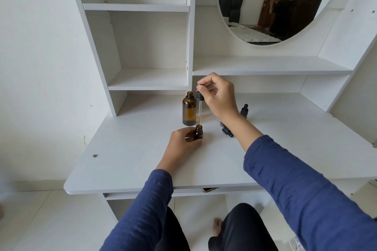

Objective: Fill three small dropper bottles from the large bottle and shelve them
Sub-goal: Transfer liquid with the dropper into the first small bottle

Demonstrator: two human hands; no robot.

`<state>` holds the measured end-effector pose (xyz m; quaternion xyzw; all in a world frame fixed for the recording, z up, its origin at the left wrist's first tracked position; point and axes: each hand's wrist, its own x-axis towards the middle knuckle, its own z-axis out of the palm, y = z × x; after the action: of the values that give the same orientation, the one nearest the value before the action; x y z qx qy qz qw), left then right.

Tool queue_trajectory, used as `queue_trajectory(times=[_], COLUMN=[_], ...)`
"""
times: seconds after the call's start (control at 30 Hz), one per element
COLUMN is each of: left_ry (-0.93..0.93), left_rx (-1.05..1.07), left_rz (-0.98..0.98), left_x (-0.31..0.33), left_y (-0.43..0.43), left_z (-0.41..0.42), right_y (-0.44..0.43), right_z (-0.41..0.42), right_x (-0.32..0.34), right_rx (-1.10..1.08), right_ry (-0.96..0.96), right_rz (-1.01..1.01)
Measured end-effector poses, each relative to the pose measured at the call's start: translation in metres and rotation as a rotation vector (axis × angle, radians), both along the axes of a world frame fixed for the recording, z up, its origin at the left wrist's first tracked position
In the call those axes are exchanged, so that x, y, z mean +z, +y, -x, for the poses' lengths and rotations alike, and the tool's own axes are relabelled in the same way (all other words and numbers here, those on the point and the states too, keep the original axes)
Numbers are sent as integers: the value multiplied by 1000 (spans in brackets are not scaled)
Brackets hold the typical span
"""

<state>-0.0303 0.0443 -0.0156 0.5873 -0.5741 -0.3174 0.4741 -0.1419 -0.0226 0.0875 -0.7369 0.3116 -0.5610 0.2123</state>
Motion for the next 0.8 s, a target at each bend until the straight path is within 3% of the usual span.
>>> queue_trajectory(times=[0.4,0.8], left_ry=[80,100], left_rx=[-7,-25], left_rz=[-22,-18], left_x=[1,1], left_y=[0,-1], left_z=[0,-1], right_y=[-20,-41], right_z=[-27,-39], right_x=[37,22], right_rx=[-164,-110], right_ry=[-234,-148], right_rz=[216,183])
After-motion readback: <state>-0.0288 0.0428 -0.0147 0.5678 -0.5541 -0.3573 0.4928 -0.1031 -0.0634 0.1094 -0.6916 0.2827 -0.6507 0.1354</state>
